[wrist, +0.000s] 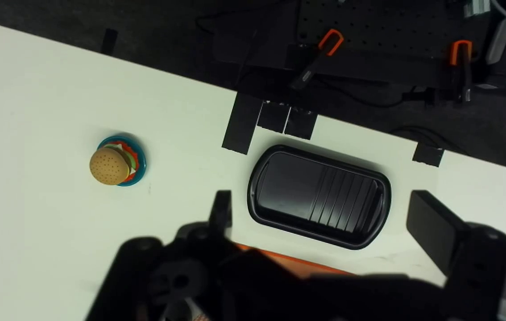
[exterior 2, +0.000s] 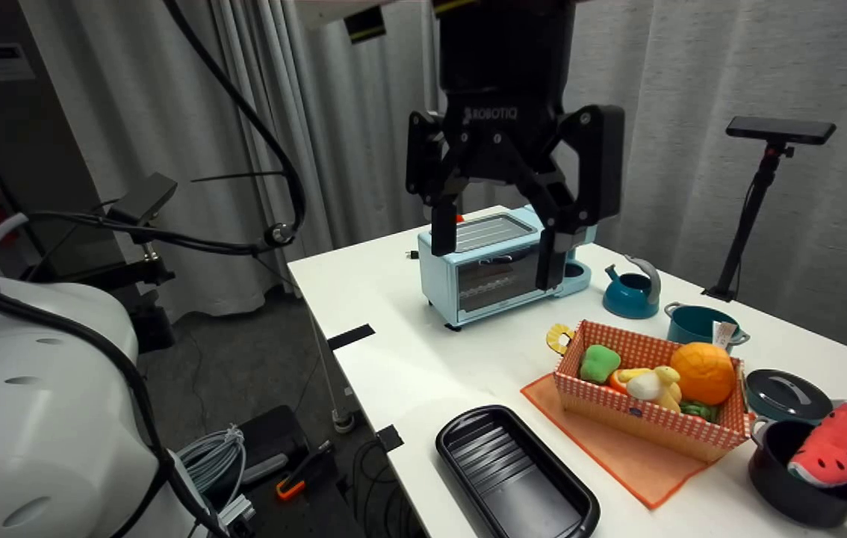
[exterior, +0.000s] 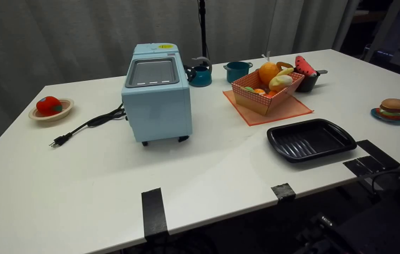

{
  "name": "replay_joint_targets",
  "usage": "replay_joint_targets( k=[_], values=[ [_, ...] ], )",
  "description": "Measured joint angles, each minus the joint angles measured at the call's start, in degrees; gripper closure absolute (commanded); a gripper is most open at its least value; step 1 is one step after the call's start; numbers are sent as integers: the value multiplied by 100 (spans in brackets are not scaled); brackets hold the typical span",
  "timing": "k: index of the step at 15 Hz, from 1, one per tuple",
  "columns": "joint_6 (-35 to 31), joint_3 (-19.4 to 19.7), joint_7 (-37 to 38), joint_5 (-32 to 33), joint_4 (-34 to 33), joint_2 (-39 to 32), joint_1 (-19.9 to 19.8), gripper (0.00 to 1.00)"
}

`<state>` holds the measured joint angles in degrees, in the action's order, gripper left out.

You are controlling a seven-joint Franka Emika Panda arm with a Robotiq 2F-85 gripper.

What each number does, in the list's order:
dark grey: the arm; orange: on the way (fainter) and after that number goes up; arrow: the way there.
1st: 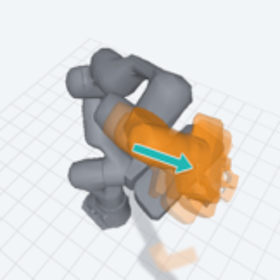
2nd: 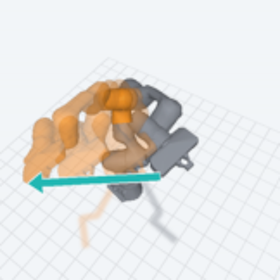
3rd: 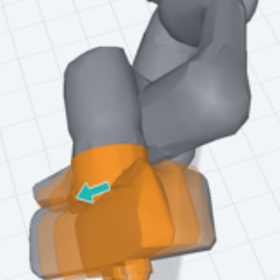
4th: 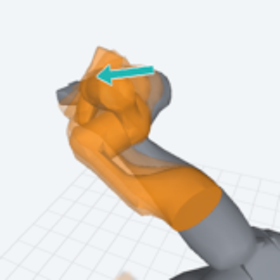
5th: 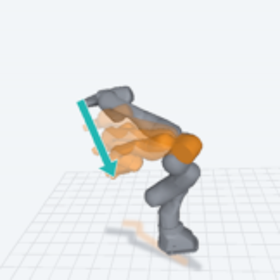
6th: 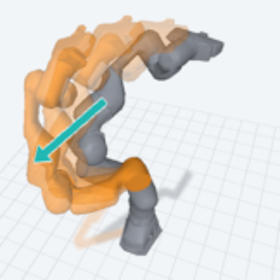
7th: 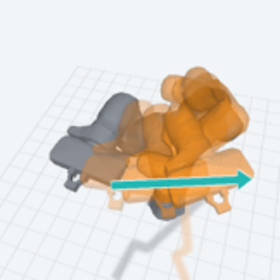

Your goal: Remove the watermelon from the pot and place it in the basket

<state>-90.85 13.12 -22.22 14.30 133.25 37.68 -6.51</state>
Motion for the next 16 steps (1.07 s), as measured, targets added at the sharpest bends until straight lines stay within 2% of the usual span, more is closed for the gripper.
replay_joint_targets(
  k=[3, 7, 11, 16],
  values=[
    [-318, 0, 68, -14, -92, -370, 26, 0],
    [-988, -1, 105, -176, -479, -1295, 67, 0],
    [-1280, -4, 105, -559, -1270, -2322, 71, 0],
    [-1265, -2, 107, -1222, -2517, -3463, 33, 0]
  ],
)
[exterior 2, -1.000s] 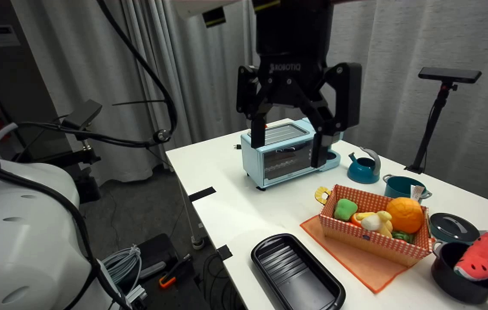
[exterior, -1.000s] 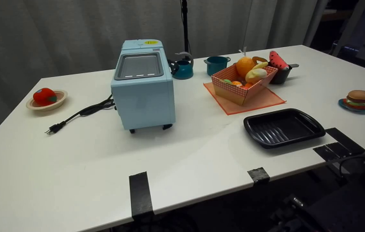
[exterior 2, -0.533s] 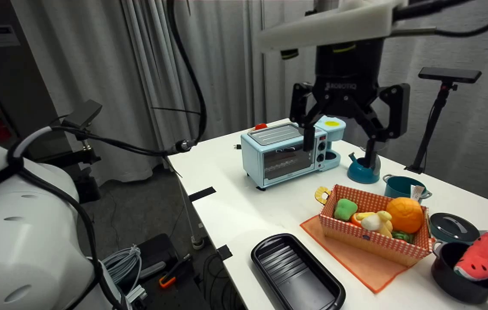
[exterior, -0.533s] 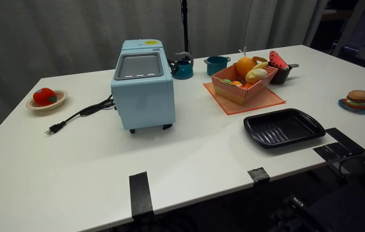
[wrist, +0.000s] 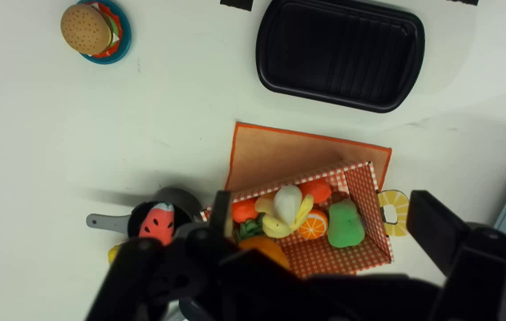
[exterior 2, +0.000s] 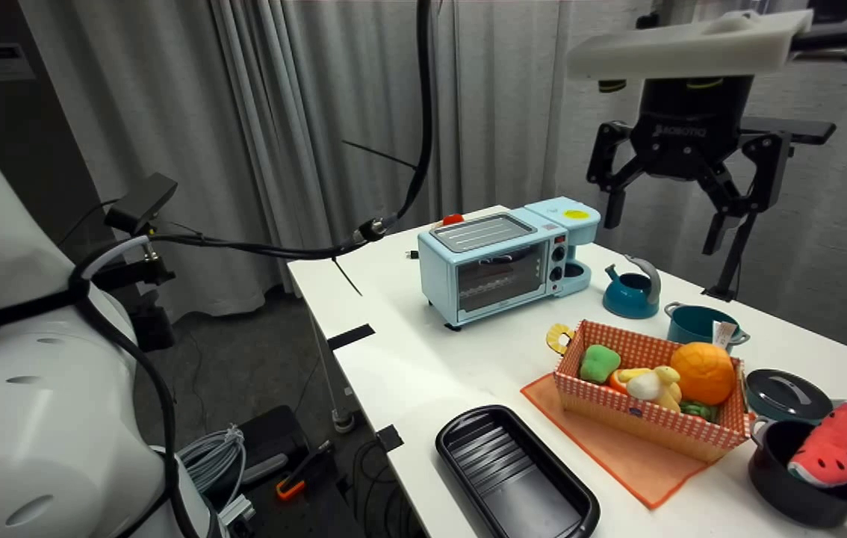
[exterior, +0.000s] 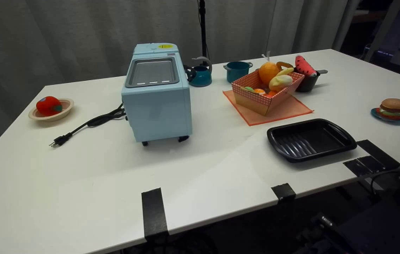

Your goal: Remove the watermelon from the pot and place it in the basket

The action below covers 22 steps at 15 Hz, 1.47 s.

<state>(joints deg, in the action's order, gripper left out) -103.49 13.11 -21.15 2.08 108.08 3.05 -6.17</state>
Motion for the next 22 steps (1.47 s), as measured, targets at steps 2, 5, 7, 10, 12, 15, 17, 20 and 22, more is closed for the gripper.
replay_joint_targets(
  k=[2, 5, 7, 10, 12, 15, 17, 20, 22],
  values=[
    [7, 0, 31, -248, -497, -435, -58, 0],
    [9, -2, 145, -578, -1179, -1055, -198, 0],
    [-8, -5, 250, -753, -1560, -1449, -323, 0],
    [-233, -30, 463, -932, -1947, -1995, -528, 0],
    [-563, -54, 640, -965, -2081, -2330, -641, 0],
    [-1039, -85, 973, -965, -2177, -2811, -762, 0],
    [-1326, -96, 1263, -965, -2224, -3120, -823, 0],
    [-1713, -98, 1821, -965, -2328, -3559, -893, 0],
    [-1871, -97, 2213, -965, -2463, -3826, -942, 0]
  ],
)
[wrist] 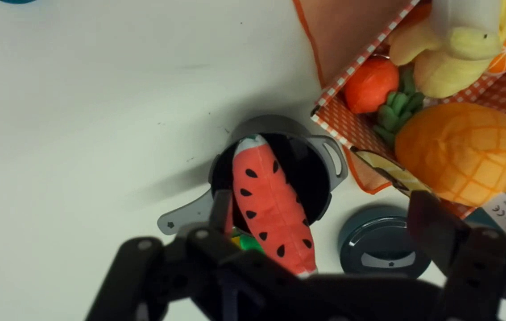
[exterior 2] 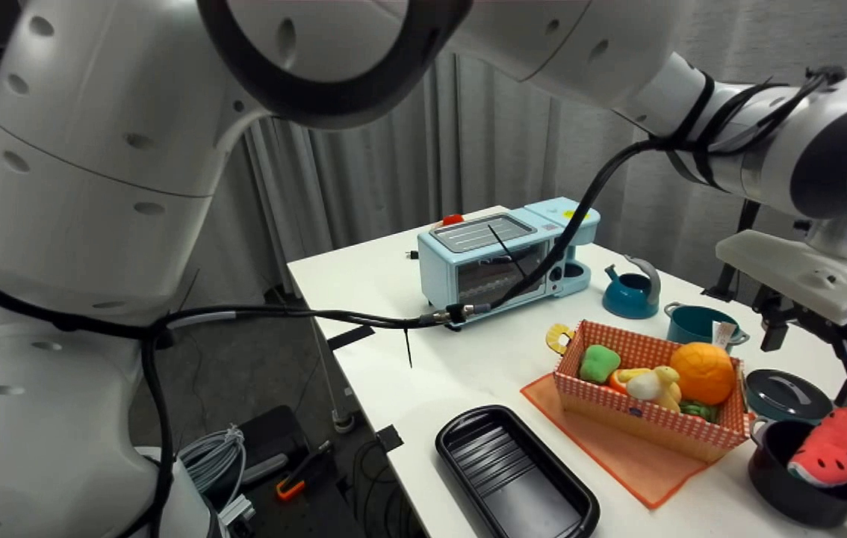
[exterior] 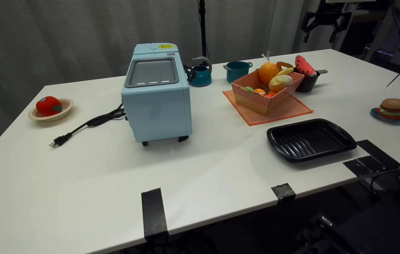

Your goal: Remove the watermelon from the pot and place it in the basket

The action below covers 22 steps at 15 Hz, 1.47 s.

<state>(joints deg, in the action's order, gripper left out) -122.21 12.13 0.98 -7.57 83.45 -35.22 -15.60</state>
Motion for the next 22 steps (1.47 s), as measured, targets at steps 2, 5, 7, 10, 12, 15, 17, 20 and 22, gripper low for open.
replay_joint_targets(
  k=[2, 5, 7, 10, 12, 15, 17, 20, 22],
  values=[
    [-165, 3, 370, 0, -152, -243, -42, 0],
    [-322, 21, 799, 0, -456, -602, -98, 0],
    [-350, 25, 995, 0, -708, -859, -148, 0],
    [-418, 25, 1200, 0, -974, -1189, -172, 0],
    [-432, 28, 1277, 5, -1164, -1398, -174, 0],
    [-432, 37, 1326, 6, -1552, -1723, -206, 0],
    [-432, 38, 1357, 6, -1758, -1910, -221, 0],
    [-423, 38, 1381, 10, -2068, -2189, -235, 0],
    [-416, 38, 1386, 21, -2263, -2364, -240, 0]
  ],
)
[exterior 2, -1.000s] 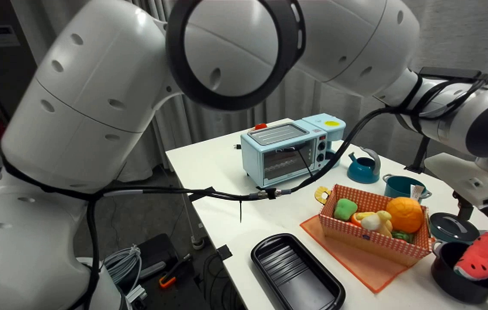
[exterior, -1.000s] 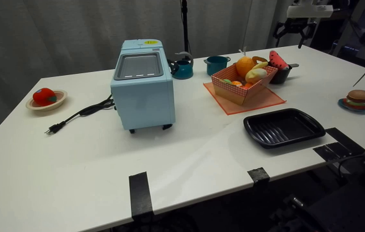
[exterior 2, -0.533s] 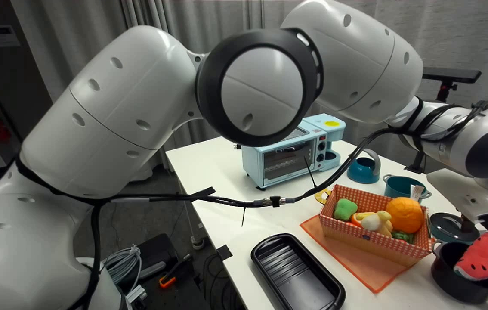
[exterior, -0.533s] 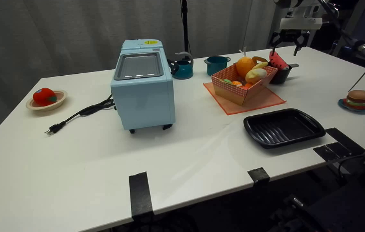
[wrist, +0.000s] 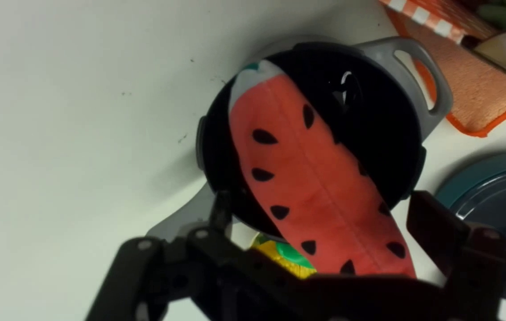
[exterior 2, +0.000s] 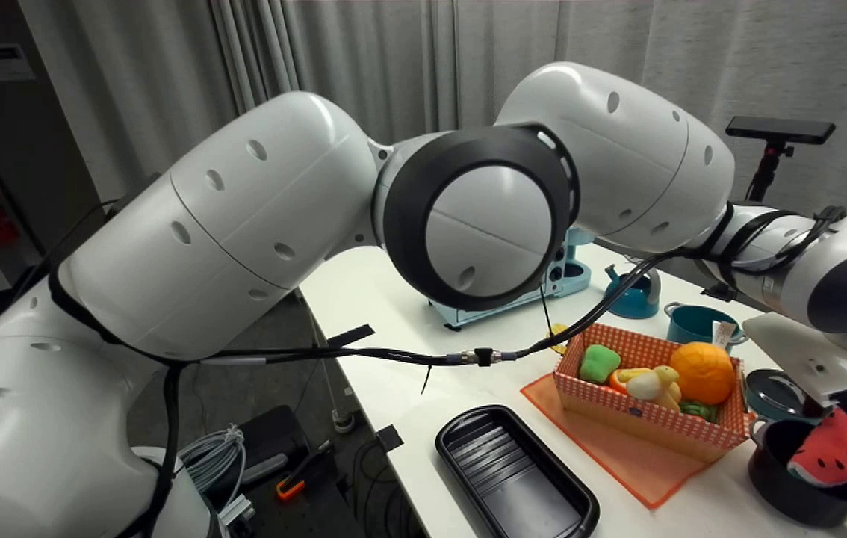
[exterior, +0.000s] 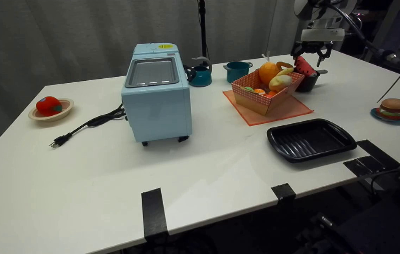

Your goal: Remove the watermelon from the pot and place it in the basket

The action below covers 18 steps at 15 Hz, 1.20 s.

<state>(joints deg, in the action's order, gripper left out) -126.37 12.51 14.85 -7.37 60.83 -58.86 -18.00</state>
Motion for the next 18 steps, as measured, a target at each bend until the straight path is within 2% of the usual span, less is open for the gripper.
replay_joint_targets(
  k=[1, 2, 4, 9, 13, 18],
  values=[
    [14, 0, 2, 3, -100, -84, -5, 3],
    [23, 0, 3, 4, -199, -163, -12, 28],
    [51, 0, 7, 5, -397, -311, -36, 32],
    [344, -6, 33, 5, -882, -562, -149, 71],
    [672, -47, 72, 5, -1210, -658, -262, 98],
    [1098, -144, 55, 5, -1672, -652, -394, 98]
  ],
)
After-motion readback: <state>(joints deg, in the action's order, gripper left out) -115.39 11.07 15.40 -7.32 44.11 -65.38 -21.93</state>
